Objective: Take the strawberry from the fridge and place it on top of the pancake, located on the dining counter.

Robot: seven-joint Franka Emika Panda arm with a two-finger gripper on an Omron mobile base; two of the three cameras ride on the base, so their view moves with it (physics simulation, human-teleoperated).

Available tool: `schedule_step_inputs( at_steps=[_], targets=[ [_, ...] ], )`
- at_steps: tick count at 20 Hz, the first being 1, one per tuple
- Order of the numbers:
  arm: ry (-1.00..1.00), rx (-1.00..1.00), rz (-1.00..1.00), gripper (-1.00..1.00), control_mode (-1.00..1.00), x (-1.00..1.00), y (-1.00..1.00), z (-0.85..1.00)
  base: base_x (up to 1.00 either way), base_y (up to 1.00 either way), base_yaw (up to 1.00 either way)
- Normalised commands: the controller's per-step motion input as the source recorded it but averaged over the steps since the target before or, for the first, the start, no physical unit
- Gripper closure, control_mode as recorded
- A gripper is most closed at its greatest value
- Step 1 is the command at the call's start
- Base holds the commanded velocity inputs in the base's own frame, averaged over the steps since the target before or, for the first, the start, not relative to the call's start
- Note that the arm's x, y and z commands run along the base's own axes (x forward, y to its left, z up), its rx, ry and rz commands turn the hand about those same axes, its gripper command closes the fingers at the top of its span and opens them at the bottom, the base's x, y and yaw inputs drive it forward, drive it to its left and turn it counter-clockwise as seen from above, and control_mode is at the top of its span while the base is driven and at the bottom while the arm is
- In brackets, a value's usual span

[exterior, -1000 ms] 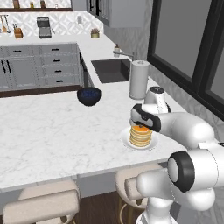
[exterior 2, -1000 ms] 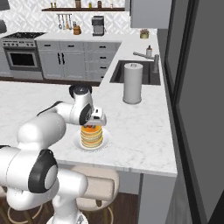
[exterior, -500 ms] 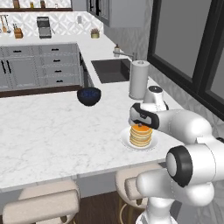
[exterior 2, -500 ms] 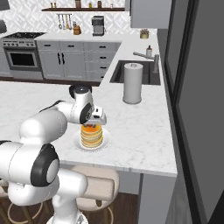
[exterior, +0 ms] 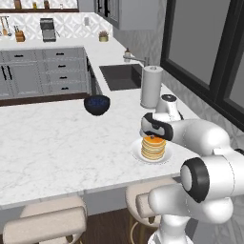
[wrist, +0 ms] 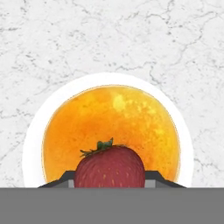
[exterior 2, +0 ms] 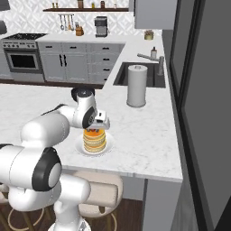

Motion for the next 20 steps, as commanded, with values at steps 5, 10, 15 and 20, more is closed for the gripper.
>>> schedule_step_inputs(
  at_steps=[5,10,15,20],
  targets=[
    [0.02,0.00,0.00,1.00,-1.00,0.00,0.00,-0.10,0.00,0.00,0.00],
    [0.00,0.00,0.00,1.00,-1.00,0.00,0.00,-0.10,0.00,0.00,0.00],
    [0.00,0.00,0.00,-1.00,-1.00,0.00,0.00,-0.03,0.00,0.00,0.00],
    [0.00,0.00,0.00,-1.00,-1.00,0.00,0.00,0.00,0.00,0.00,0.00]
  ],
)
